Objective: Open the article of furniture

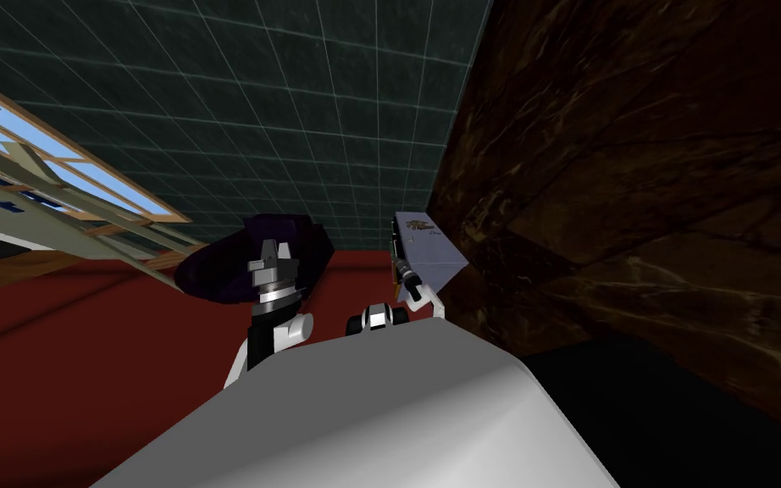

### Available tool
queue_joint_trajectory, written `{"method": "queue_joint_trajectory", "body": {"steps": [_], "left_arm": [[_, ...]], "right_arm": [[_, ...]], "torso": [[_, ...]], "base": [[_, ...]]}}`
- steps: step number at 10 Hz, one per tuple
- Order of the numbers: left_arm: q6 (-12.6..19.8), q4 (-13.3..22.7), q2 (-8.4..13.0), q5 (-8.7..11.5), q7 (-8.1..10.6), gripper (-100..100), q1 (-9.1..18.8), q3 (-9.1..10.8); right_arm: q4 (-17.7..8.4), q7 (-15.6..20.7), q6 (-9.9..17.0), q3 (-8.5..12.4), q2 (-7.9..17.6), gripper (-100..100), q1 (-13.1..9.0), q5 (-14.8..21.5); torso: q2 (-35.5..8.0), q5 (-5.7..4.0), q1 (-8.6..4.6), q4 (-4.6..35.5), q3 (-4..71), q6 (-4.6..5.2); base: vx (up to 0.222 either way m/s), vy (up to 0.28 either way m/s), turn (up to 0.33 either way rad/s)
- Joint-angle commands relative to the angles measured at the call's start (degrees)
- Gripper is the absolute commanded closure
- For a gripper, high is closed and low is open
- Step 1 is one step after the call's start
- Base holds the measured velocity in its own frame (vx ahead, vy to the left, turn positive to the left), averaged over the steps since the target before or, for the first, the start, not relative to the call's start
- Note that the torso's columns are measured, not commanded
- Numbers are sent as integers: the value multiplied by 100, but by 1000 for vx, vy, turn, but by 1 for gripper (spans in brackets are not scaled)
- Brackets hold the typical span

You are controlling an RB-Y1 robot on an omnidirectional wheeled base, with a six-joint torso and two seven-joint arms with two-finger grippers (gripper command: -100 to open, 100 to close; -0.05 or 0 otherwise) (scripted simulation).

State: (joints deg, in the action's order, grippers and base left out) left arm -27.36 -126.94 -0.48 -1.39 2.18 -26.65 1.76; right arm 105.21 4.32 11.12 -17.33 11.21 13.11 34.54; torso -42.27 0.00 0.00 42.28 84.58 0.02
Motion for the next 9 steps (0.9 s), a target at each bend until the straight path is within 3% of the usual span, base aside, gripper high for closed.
{"method": "queue_joint_trajectory", "body": {"steps": [1, 2, 3, 4, 5, 7, 8, 9], "left_arm": [[0, 0, 0, 0, 0, 0, 0, 0], [0, 0, 0, 0, 0, 0, 0, 0], [0, 0, 0, 0, 0, 0, 0, 0], [0, 0, 0, 0, 0, 0, 1, -1], [0, 0, 0, 0, 0, 0, 0, 0], [0, 0, 0, 0, 0, 0, 0, 0], [0, 0, 0, 0, 0, 0, 0, 0], [0, 0, 0, 0, 0, 0, 0, 0]], "right_arm": [[-351, 87, 377, -163, 27, -100, -126, 457], [-351, 87, 439, -163, 27, -100, -126, 553], [-627, 161, 633, -302, 44, -100, -218, 781], [-650, 161, 793, -302, 44, -100, -218, 940], [-887, 233, 945, -439, 55, -100, -303, 1126], [-955, 233, 1158, -439, 55, -100, -303, 1391], [-1238, 305, 1306, -573, 62, -100, -380, 1645], [-1265, 305, 1505, -573, 62, -100, -380, 1729]], "torso": [[5, -1, -2, -1, 3, -3], [0, 0, -1, 0, 1, 1], [-10, 1, 3, 3, -6, 0], [-7, 1, 4, 3, -6, -6], [-1, 0, -1, 0, -1, 2], [29, -6, -21, -13, 15, 5], [29, -6, -30, -16, 13, 15], [31, -8, -31, -13, 15, 5]], "base": [[57, -29, 87], [23, -14, -12], [29, -16, 228], [39, -21, 104], [59, -20, 139], [34, -13, 63], [37, -11, 174], [46, -25, 105]]}}
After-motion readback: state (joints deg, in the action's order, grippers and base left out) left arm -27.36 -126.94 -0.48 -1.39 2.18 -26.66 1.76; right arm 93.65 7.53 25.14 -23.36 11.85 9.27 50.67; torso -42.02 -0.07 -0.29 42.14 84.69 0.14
